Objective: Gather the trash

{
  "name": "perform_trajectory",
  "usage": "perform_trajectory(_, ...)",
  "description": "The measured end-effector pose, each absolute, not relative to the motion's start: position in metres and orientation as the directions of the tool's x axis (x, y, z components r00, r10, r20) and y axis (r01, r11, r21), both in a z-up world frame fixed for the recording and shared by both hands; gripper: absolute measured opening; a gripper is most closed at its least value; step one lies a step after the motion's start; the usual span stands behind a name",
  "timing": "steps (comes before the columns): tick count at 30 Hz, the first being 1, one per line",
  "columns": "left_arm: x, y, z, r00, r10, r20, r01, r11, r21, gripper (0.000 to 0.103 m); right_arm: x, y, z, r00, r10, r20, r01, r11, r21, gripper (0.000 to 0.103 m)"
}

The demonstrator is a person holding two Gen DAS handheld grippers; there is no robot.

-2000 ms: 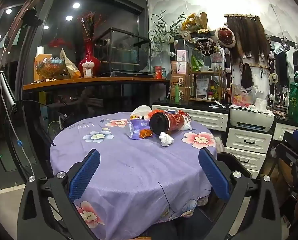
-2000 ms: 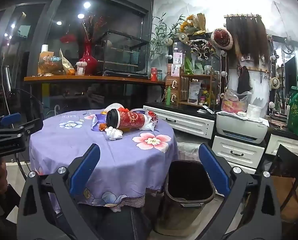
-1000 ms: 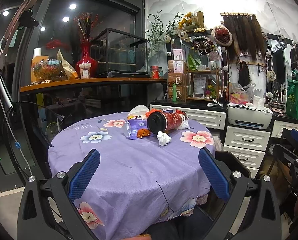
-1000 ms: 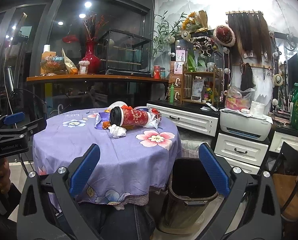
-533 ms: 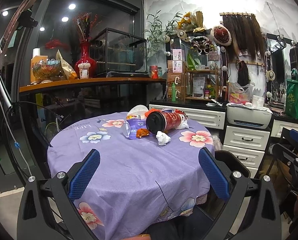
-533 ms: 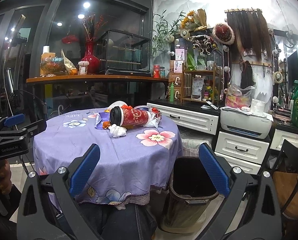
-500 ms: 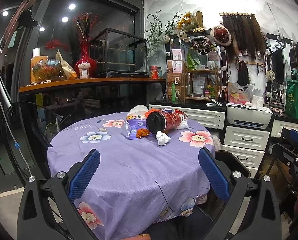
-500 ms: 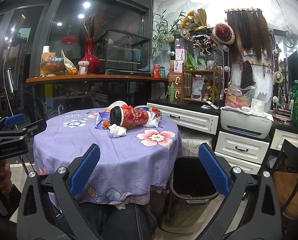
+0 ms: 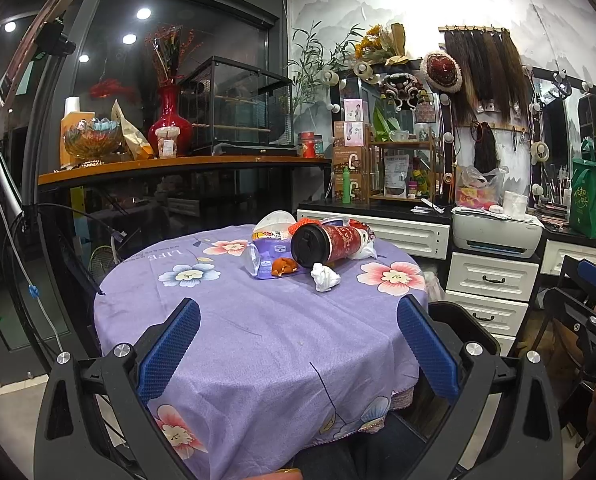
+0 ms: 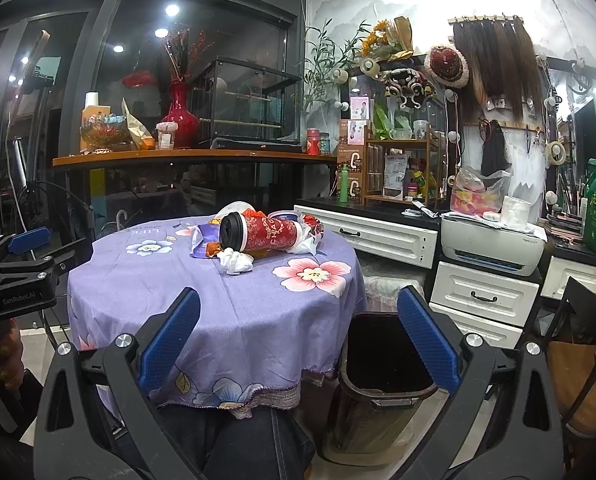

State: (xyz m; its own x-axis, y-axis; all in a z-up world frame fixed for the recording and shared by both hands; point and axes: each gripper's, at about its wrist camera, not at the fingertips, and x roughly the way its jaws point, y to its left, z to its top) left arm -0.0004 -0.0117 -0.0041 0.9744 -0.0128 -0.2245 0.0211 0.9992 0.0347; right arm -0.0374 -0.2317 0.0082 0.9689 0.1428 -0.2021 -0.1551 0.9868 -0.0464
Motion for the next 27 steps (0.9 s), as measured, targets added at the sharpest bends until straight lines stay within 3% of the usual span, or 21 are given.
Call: perform_trajectory(27, -0.0022, -0.0154, -0.0036, 0.974, -0.014, -0.224, 0.022, 0.999, 0.033, 0.098, -0.0363, -0.2336, 0.0077, 0.966, 0.145, -0.215, -0.158, 0.987, -0.042, 0.098)
